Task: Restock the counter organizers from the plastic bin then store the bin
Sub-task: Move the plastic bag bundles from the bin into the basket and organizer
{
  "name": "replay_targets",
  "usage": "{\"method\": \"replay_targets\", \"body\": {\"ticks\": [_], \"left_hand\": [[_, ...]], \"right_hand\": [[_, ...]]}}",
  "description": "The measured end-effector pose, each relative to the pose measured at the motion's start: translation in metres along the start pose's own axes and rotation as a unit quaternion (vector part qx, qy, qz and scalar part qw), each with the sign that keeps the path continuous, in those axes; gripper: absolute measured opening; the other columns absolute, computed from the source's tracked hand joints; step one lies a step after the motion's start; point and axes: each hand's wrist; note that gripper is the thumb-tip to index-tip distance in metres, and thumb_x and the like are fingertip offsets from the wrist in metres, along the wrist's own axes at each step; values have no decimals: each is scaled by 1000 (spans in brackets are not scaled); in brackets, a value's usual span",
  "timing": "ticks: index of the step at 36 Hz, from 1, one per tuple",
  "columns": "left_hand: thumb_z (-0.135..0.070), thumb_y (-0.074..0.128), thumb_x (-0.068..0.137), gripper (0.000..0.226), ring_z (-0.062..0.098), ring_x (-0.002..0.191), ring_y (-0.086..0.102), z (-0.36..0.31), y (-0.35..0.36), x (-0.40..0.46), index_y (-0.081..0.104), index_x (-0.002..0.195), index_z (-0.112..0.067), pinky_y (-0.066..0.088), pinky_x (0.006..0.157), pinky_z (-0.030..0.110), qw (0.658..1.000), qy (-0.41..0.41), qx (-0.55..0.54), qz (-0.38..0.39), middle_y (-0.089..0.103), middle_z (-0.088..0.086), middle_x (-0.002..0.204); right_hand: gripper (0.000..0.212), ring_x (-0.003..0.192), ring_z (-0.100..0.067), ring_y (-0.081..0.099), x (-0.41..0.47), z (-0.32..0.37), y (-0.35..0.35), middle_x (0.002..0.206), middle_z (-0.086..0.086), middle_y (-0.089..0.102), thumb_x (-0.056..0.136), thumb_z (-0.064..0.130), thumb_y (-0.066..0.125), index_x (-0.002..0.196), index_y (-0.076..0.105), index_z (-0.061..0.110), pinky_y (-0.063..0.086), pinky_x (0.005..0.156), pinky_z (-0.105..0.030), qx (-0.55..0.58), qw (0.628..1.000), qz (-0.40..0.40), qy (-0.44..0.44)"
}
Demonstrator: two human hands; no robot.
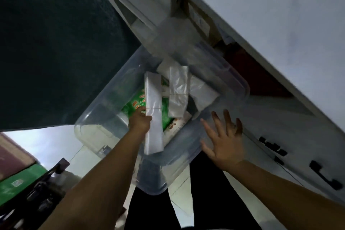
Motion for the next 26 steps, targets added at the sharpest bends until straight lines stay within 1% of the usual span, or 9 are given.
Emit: {"method": "replay_targets", "body": {"ticks": [4, 7, 9, 11, 13, 16, 19, 22, 26], "left_hand": [[0, 67, 87, 47, 31, 102, 63, -16, -33, -45, 57, 133, -6, 52, 88, 35, 999, 24, -26, 4, 65, 15, 118], [0, 68, 86, 43, 22, 84, 62, -30, -54, -86, 61, 128, -7, 50, 70, 28, 997, 47, -65, -6, 65, 6, 98], [0, 69, 85, 39, 21, 82, 61, -38, -66, -116, 64, 121, -13, 50, 70, 30, 993, 64, -103, -11, 62, 1, 91], [-1, 69, 86, 34, 25, 87, 62, -46, -77, -148, 66, 115, -18, 53, 72, 38, 985, 76, -157, -3, 63, 9, 99], [-2, 69, 87, 30, 25, 90, 65, -53, -87, -179, 66, 110, -21, 57, 69, 36, 976, 86, -201, 6, 63, 12, 107], [-4, 70, 88, 28, 22, 90, 70, -59, -105, -225, 68, 108, -24, 57, 63, 25, 960, 112, -259, 2, 64, 8, 109], [-8, 72, 88, 27, 16, 87, 72, -62, -115, -261, 70, 107, -25, 58, 64, 22, 951, 131, -280, -5, 66, 4, 108], [-10, 73, 87, 28, 14, 90, 72, -59, -126, -295, 70, 109, -26, 60, 69, 27, 938, 146, -314, -24, 69, 0, 107], [-11, 76, 83, 29, 20, 96, 73, -52, -140, -328, 73, 109, -25, 60, 73, 33, 906, 179, -383, -16, 73, -3, 103]], "right_hand": [[65, 151, -35, 14, -3, 9, -28, 163, -7, 24, 94, 68, 19, 152, 26, 40, 10, 112, -68, 1, 994, 107, 14], [66, 152, -29, 7, -6, 13, -50, 166, -3, 11, 92, 72, 18, 153, 6, 49, 7, 111, -66, 34, 989, 140, -6], [68, 152, -24, -4, -5, 15, -66, 167, 0, 3, 90, 75, 18, 151, -2, 52, 3, 112, -64, 61, 988, 140, -19], [71, 151, -20, -10, 1, 20, -88, 167, 2, 0, 88, 78, 18, 152, 0, 52, -3, 114, -61, 91, 985, 143, -27], [72, 151, -20, -1, 11, 27, -116, 166, 1, 10, 89, 75, 32, 153, 12, 49, 1, 117, -55, 166, 974, 152, -21], [60, 139, -23, 36, 27, 47, -171, 149, -6, 44, 90, 45, 66, 144, 48, 28, 31, 112, -39, 356, 921, 159, 17], [40, 118, -18, 58, 41, 61, -224, 130, -4, 61, 89, 22, 71, 128, 64, 20, 47, 89, -31, 510, 831, 218, 45], [37, 115, -23, 64, 40, 78, -271, 122, -5, 68, 88, 15, 69, 124, 66, 22, 52, 93, -44, 612, 740, 278, 36], [38, 107, -33, 68, 25, 102, -310, 117, -19, 68, 84, 5, 71, 120, 67, 17, 55, 93, -52, 629, 727, 273, -30]]}}
Point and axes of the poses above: each hand's wrist, its own x-axis towards the middle knuckle, its own y-axis out of the palm, z = x × y
